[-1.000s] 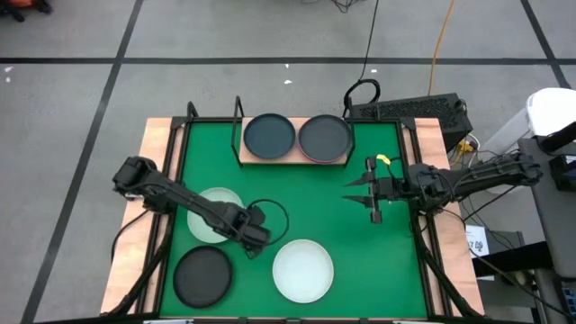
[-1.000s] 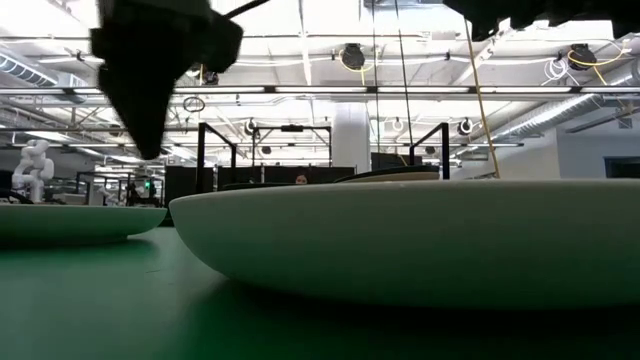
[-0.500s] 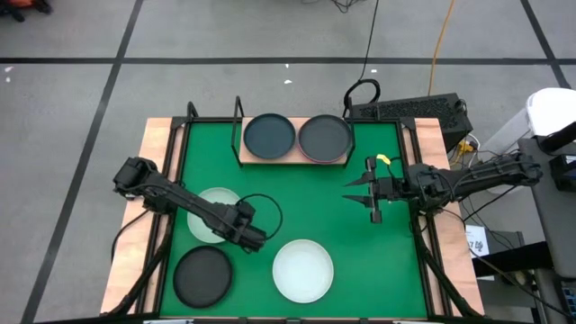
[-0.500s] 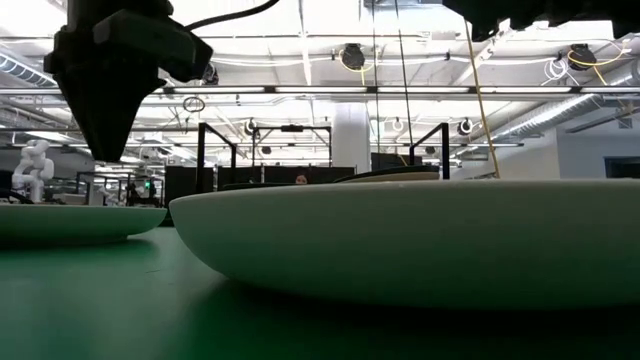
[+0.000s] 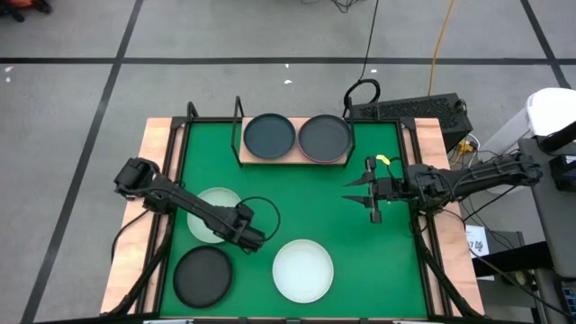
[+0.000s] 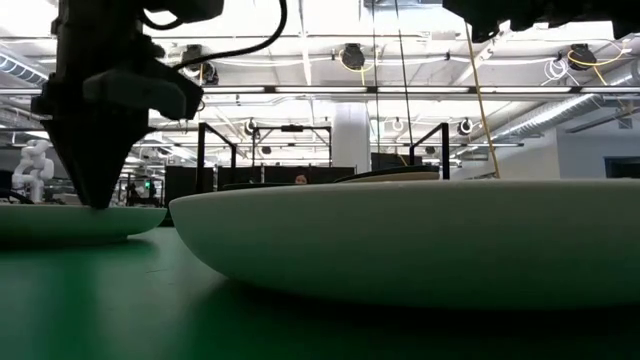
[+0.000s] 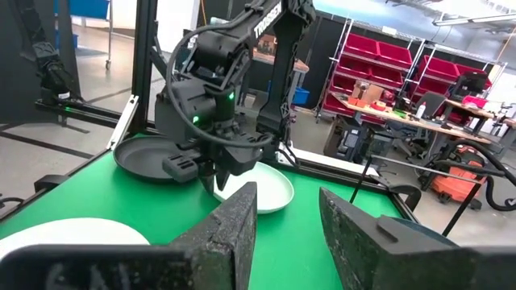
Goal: Place and stack plates onto a shelf
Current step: Stack the light green plate on top of the dark blue plate on the shelf
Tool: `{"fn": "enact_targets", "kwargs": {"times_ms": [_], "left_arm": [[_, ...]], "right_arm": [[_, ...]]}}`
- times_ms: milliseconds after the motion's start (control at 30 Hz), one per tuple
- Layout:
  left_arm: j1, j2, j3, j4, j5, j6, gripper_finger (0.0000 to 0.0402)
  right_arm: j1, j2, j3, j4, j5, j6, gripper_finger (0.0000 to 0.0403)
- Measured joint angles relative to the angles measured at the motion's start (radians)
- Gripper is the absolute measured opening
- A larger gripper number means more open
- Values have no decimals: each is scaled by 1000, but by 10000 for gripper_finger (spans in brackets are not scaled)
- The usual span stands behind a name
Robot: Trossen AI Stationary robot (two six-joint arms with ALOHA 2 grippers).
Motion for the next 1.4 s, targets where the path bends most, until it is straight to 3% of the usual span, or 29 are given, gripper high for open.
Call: {"fn": "enact_targets", "kwargs": {"times_ms": [333,433,567,733,833,1033,1167,1267,1400], "left_arm": [[11,-7,-152,129,17,79,112],[17,-5,-146,127,38,93,83],[17,-1,-69,33,32,169,18],[18,-1,130,-167,18,266,12],[17,-1,282,-275,-66,326,11],[41,-1,545,-297,-415,636,11],[107,-3,603,-223,-602,917,14],[196,-2,602,-128,-609,1126,26],[341,7,584,-20,-494,1301,31]], "right_arm": [[0,0,0,-3,0,6,118],[0,0,0,-2,0,6,118],[0,0,0,-2,27,6,118],[-1,0,0,28,48,33,118],[-1,0,0,36,47,31,118],[-1,0,0,36,46,24,118],[0,0,0,44,46,21,118],[0,0,0,44,46,14,118],[0,0,0,44,45,-3,118]]}}
